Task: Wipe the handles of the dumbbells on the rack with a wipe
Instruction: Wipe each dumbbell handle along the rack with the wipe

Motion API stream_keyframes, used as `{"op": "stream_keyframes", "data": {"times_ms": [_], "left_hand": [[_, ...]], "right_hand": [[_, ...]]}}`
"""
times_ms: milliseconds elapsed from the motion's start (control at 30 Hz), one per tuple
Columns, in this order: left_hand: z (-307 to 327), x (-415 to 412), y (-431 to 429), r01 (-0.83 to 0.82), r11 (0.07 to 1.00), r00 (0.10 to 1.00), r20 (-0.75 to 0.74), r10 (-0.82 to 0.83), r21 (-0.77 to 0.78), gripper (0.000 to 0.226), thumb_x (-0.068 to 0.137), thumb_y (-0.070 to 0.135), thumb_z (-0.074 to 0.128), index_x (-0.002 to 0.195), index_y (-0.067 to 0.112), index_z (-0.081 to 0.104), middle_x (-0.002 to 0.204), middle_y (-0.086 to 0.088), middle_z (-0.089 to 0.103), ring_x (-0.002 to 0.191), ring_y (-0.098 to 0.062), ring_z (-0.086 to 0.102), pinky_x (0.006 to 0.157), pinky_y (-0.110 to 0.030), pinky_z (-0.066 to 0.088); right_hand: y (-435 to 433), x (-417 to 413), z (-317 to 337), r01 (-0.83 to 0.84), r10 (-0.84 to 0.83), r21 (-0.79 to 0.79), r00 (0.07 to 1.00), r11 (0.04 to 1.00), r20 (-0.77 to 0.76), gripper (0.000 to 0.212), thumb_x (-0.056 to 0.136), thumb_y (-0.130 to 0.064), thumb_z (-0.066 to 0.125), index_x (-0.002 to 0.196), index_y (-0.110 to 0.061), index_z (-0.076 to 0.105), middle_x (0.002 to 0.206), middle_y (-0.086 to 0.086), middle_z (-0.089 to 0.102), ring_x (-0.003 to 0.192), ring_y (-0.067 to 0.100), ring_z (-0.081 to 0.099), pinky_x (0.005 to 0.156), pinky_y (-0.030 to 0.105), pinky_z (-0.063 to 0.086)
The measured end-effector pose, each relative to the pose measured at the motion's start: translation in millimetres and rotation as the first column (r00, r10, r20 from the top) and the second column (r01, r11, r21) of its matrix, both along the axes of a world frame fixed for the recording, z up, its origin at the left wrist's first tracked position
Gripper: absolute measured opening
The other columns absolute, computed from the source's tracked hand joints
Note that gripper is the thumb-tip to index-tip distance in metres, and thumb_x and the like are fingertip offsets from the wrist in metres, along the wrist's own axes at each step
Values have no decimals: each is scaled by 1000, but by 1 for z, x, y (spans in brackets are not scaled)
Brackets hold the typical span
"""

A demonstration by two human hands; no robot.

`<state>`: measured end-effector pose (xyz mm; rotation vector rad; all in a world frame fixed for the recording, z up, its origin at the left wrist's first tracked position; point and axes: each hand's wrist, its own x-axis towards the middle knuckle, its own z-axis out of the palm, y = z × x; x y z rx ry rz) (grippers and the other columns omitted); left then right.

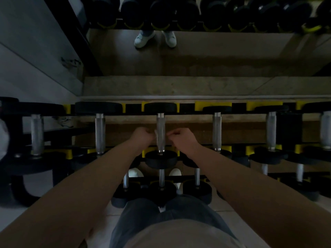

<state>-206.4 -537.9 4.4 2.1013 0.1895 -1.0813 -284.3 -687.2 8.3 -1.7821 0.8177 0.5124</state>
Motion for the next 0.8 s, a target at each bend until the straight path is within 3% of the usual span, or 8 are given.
{"op": "stream_keyframes", "data": {"times_ms": [67, 167, 267, 333, 400, 500, 633, 800], "left_hand": [[2, 12, -13, -144, 985, 989, 31, 147, -94, 12, 97, 22, 62, 87, 18, 67, 94, -9, 69, 91, -25, 66, 83, -35, 55], [5, 23, -20, -207, 963, 976, 33, 216, -175, 17, 101, 25, 55, 105, 16, 69, 91, -7, 67, 77, -19, 61, 61, -28, 47], [-3, 17, -8, 66, 995, 997, 36, -63, -73, 19, 102, 18, 54, 112, 10, 68, 98, -8, 67, 84, -18, 61, 67, -26, 46], [-9, 3, 4, 414, 908, 910, -58, -410, 63, 14, 102, 16, 53, 103, 12, 66, 95, -9, 67, 79, -15, 61, 63, -23, 45], [-16, -2, 11, 564, 818, 825, -117, -552, 117, 21, 103, 18, 51, 107, 8, 68, 98, -12, 68, 81, -19, 63, 66, -26, 50], [-11, 10, 8, 485, 872, 869, -145, -472, 68, 17, 101, 16, 52, 110, 12, 66, 90, -10, 65, 75, -19, 57, 66, -32, 49], [3, 40, -12, -6, 991, 994, -113, -9, -134, 21, 104, 10, 44, 94, 17, 62, 71, -5, 49, 60, -13, 43, 51, -23, 33], [-5, 35, -5, 194, 978, 967, -149, -205, -81, 24, 104, 13, 43, 117, 18, 62, 73, -5, 54, 60, -14, 45, 50, -24, 35]], "right_hand": [[-5, 1, 1, 22, -22, 28, 1000, 999, -1, 20, 99, -18, 55, 92, -31, 69, 95, -3, 68, 92, 18, 66, 79, 33, 56], [-12, 2, 3, 65, -63, 57, 998, 996, -26, 19, 99, -18, 53, 102, -25, 71, 93, 0, 68, 88, 20, 66, 77, 33, 58], [-17, -1, 0, 84, -82, 56, 995, 995, -51, 18, 100, -18, 52, 99, -27, 69, 92, 3, 68, 85, 20, 66, 75, 34, 58], [-20, -5, -3, 88, -82, 68, 993, 994, -84, 19, 100, -18, 52, 104, -23, 70, 89, 5, 68, 81, 19, 64, 68, 31, 56], [-21, -8, -6, 70, -59, 85, 990, 994, -125, 21, 101, -19, 52, 114, -19, 68, 89, 5, 67, 83, 20, 65, 66, 29, 55], [-21, -9, -6, 44, -27, 100, 986, 994, -164, 19, 101, -21, 53, 113, -23, 67, 95, 5, 67, 87, 22, 67, 67, 29, 58], [-24, -10, -3, 56, -35, 124, 985, 991, -170, 21, 101, -19, 52, 113, -21, 69, 95, 6, 68, 82, 20, 65, 68, 30, 57], [-30, -13, -1, 143, -115, 153, 977, 978, -178, 18, 103, -20, 51, 108, -21, 69, 92, 4, 67, 73, 16, 61, 63, 28, 52]]}}
